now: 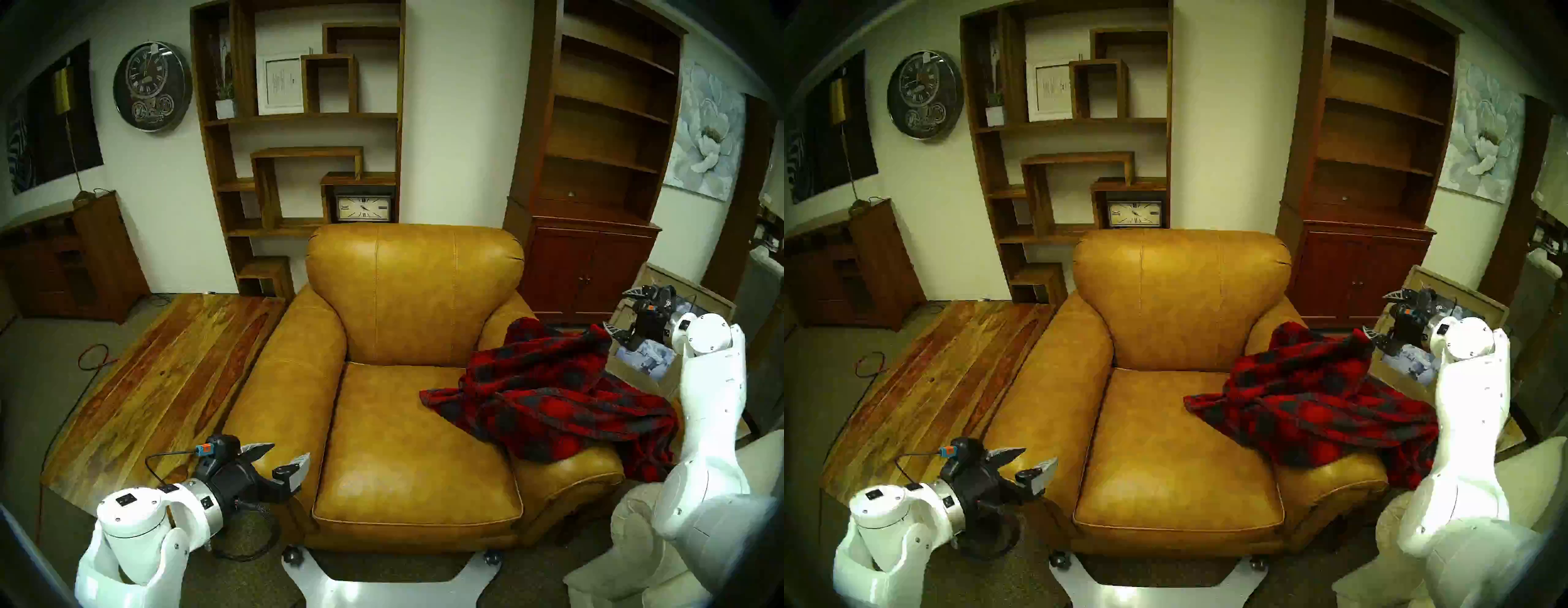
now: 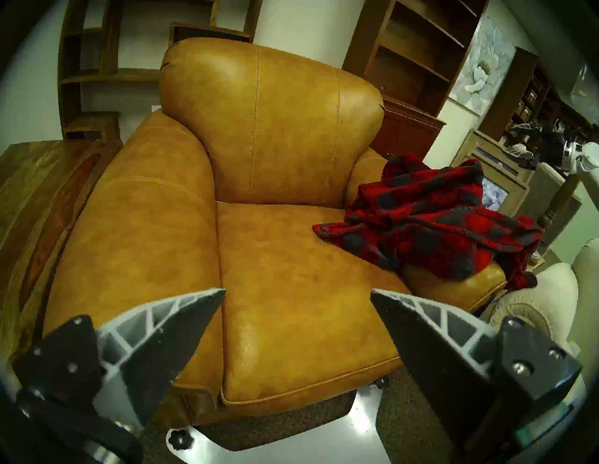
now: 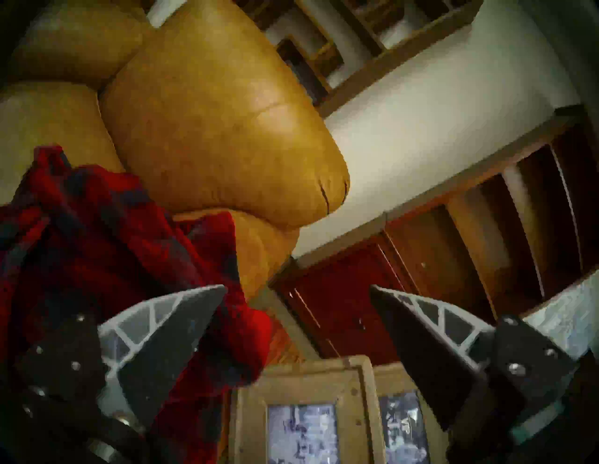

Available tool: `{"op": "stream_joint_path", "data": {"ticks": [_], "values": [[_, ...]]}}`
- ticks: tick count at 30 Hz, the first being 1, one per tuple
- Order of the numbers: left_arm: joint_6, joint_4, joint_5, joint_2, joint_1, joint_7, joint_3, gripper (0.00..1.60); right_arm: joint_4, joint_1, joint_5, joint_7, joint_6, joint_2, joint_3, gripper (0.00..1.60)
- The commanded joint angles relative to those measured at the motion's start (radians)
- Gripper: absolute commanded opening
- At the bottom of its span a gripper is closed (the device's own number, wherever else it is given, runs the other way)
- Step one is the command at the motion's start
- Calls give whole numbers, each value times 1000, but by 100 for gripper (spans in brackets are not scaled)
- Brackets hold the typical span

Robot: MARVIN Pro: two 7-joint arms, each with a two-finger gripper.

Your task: Move the blanket from sofa and drape it over the sofa arm

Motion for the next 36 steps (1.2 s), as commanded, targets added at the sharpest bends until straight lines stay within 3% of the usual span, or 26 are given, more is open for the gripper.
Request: {"op": "stream_joint_path", "data": {"ticks": [1,13,15,16,17,22,24,27,29,30,36], "values": [[-2,-12,-1,0,-5,-2,0,160,-23,-77,118,84,26,-115,-56,160],[0,-6,1,-1,-11,-4,1,160,71,-244,256,195,87,-248,-219,160],[1,-4,2,-1,-12,-5,1,160,82,-269,283,202,100,-293,-231,160],[1,-4,2,-1,-13,-5,1,160,91,-274,295,198,105,-282,-241,160],[1,-3,2,-2,-13,-5,1,160,94,-283,307,201,111,-324,-237,160],[2,0,4,-2,-16,-7,1,160,110,-326,383,196,129,-353,-273,160],[3,0,4,-3,-18,-7,1,160,113,-348,405,193,135,-399,-271,160],[3,2,5,-3,-19,-8,1,160,126,-384,443,176,151,-419,-270,160],[4,3,5,-3,-20,-8,1,160,132,-414,469,158,162,-486,-242,160],[4,3,5,-3,-21,-9,1,160,134,-424,486,149,165,-453,-253,160],[6,6,7,-4,-24,-10,1,160,130,-473,560,127,189,-494,-197,160]]}}
